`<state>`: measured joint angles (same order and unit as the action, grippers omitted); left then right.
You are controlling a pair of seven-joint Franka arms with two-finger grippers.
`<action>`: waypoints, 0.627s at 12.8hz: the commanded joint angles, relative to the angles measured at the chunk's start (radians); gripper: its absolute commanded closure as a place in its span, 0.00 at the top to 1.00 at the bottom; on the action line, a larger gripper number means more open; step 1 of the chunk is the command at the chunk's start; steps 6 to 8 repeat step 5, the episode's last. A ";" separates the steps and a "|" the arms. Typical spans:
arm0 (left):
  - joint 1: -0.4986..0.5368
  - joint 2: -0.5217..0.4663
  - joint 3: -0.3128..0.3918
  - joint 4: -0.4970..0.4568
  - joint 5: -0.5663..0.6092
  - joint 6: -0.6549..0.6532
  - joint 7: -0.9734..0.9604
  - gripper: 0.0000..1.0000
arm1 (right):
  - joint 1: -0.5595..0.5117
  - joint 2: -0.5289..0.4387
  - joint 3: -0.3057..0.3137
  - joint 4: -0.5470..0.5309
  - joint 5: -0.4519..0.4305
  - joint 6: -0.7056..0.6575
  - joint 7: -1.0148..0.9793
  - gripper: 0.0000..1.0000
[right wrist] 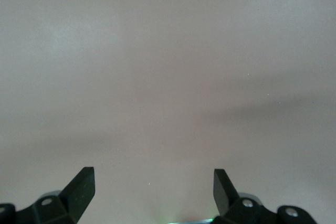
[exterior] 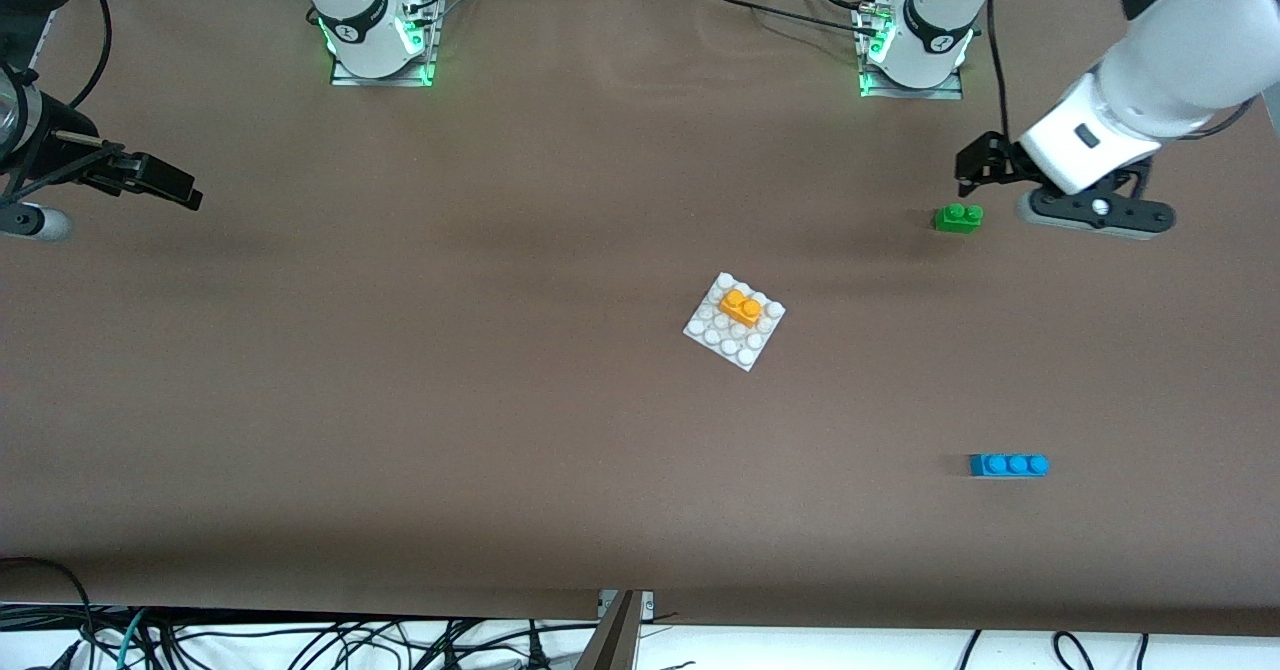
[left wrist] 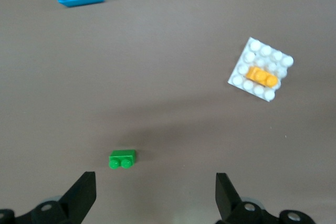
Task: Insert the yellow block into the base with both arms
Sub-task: 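Open the left gripper and raise it away from the plate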
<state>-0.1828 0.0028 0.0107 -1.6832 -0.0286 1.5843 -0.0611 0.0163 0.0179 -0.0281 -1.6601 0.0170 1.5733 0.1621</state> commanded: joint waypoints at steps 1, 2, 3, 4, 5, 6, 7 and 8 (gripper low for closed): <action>0.016 0.008 -0.014 0.053 0.023 -0.036 -0.016 1.00 | -0.006 -0.006 0.001 0.010 0.015 -0.010 -0.001 1.00; 0.016 0.011 -0.014 0.060 0.023 -0.044 -0.016 1.00 | -0.006 -0.006 0.001 0.010 0.015 -0.009 -0.001 1.00; 0.016 0.013 -0.011 0.068 0.024 -0.046 -0.014 1.00 | -0.006 -0.006 0.001 0.010 0.015 -0.009 -0.001 1.00; 0.017 0.011 -0.009 0.068 0.023 -0.052 -0.014 1.00 | -0.006 -0.006 0.001 0.010 0.015 -0.009 -0.001 1.00; 0.019 0.013 -0.009 0.068 0.023 -0.058 -0.014 1.00 | -0.006 -0.006 0.001 0.010 0.015 -0.007 -0.001 1.00; 0.019 0.013 -0.009 0.068 0.023 -0.058 -0.014 1.00 | -0.006 -0.006 0.001 0.010 0.015 -0.007 -0.001 1.00; 0.019 0.013 -0.009 0.068 0.023 -0.058 -0.014 1.00 | -0.006 -0.006 0.001 0.010 0.015 -0.007 -0.001 1.00; 0.019 0.013 -0.009 0.068 0.023 -0.058 -0.014 1.00 | -0.006 -0.006 0.001 0.010 0.015 -0.007 -0.001 1.00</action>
